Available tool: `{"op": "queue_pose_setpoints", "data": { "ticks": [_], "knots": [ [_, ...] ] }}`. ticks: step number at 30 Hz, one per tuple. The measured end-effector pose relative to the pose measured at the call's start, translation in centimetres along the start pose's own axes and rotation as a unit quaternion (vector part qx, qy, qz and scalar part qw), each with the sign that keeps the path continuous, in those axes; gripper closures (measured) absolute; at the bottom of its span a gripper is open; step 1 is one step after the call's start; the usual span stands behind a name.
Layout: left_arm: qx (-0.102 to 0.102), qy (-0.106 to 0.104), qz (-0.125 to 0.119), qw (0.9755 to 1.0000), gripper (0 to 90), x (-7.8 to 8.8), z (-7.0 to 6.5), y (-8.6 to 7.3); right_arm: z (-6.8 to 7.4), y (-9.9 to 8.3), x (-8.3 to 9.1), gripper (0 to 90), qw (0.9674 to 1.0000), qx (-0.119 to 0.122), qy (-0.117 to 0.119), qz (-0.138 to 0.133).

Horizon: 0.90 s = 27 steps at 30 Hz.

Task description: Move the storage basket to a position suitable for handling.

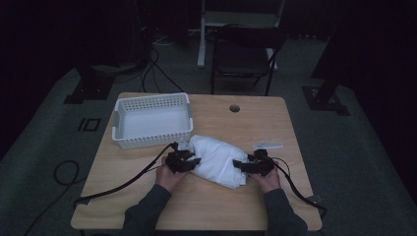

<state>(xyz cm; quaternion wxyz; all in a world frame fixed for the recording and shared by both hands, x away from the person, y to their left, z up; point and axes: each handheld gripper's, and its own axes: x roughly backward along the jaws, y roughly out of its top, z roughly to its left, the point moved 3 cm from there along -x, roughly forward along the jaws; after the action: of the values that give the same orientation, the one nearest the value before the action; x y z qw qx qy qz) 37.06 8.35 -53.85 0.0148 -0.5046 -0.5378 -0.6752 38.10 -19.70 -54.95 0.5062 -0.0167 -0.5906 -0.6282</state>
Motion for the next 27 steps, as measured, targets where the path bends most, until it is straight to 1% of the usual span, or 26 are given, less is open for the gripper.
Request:
{"op": "queue_pose_setpoints", "data": {
  "ticks": [2, 3, 5, 7, 9, 12, 13, 15, 16, 17, 19, 20, 21, 22, 23, 25, 27],
  "knots": [
    [-0.003, 0.006, 0.002, 1.0, 63.2, 0.7, -0.4, -0.6, 0.4, -0.1, -0.1, 31.8, 0.9999, 0.005, 0.009, 0.002],
    [-0.003, 0.006, 0.002, 1.0, 63.1, 0.7, -0.4, -0.6, 0.4, -0.1, -0.1, 31.8, 0.9999, 0.005, 0.009, 0.002],
    [-0.003, 0.009, 0.001, 1.0, 63.1, 1.5, -0.8, -1.2, 0.8, -0.2, -0.2, 31.7, 0.9998, 0.009, 0.017, 0.002],
    [-0.001, 0.011, 0.0, 0.9999, 63.1, 2.1, -0.8, -1.8, 1.4, -0.2, -0.4, 31.6, 0.9996, 0.02, 0.019, 0.008],
    [0.01, 0.006, -0.009, 0.9999, 62.7, 2.6, -0.6, -2.2, 1.9, -0.1, -0.5, 31.2, 0.9992, 0.032, 0.018, 0.013],
    [0.029, -0.001, -0.032, 0.9991, 58.7, 3.4, 0.4, -2.6, 2.4, 0.0, -0.6, 29.3, 0.9991, 0.038, 0.014, 0.01],
    [0.035, 0.003, -0.04, 0.9986, 57.2, 3.7, 0.8, -2.6, 2.4, 0.1, -0.5, 28.5, 0.9991, 0.04, 0.012, 0.006],
    [0.039, 0.017, -0.048, 0.9979, 54.6, 4.3, 1.4, -2.5, 2.4, 0.3, -0.2, 27.5, 0.9992, 0.039, 0.006, -0.003],
    [0.036, 0.029, -0.052, 0.9976, 53.4, 4.8, 1.8, -2.3, 2.4, 0.4, 0.0, 27.6, 0.9992, 0.038, 0.003, -0.008],
    [0.031, 0.04, -0.055, 0.9972, 52.3, 5.2, 2.1, -2.1, 2.2, 0.6, 0.4, 28.0, 0.999, 0.04, -0.005, -0.018],
    [0.017, 0.081, -0.064, 0.9945, 50.3, 6.3, 2.8, -1.7, 2.0, 1.0, 1.1, 27.9, 0.9984, 0.042, -0.02, -0.033],
    [0.017, 0.095, -0.069, 0.9929, 50.1, 6.9, 3.3, -1.5, 1.9, 1.2, 1.4, 27.8, 0.998, 0.042, -0.026, -0.04],
    [0.019, 0.105, -0.074, 0.9916, 49.3, 7.5, 4.0, -1.3, 1.7, 1.3, 1.8, 27.7, 0.9975, 0.042, -0.034, -0.045],
    [0.019, 0.105, -0.074, 0.9916, 48.8, 7.5, 4.0, -1.3, 1.7, 1.3, 1.8, 27.7, 0.9975, 0.042, -0.034, -0.045],
    [0.033, 0.131, -0.09, 0.9868, 48.2, 9.2, 5.8, -0.9, 1.2, 1.6, 2.5, 27.1, 0.9957, 0.045, -0.057, -0.057],
    [0.041, 0.147, -0.099, 0.9833, 47.6, 10.2, 7.1, -0.8, 1.1, 1.7, 2.8, 26.6, 0.9944, 0.049, -0.071, -0.06],
    [0.058, 0.169, -0.114, 0.9773, 46.8, 11.6, 8.9, -0.7, 0.9, 1.8, 3.1, 25.4, 0.9932, 0.053, -0.082, -0.063]
  ]
}}
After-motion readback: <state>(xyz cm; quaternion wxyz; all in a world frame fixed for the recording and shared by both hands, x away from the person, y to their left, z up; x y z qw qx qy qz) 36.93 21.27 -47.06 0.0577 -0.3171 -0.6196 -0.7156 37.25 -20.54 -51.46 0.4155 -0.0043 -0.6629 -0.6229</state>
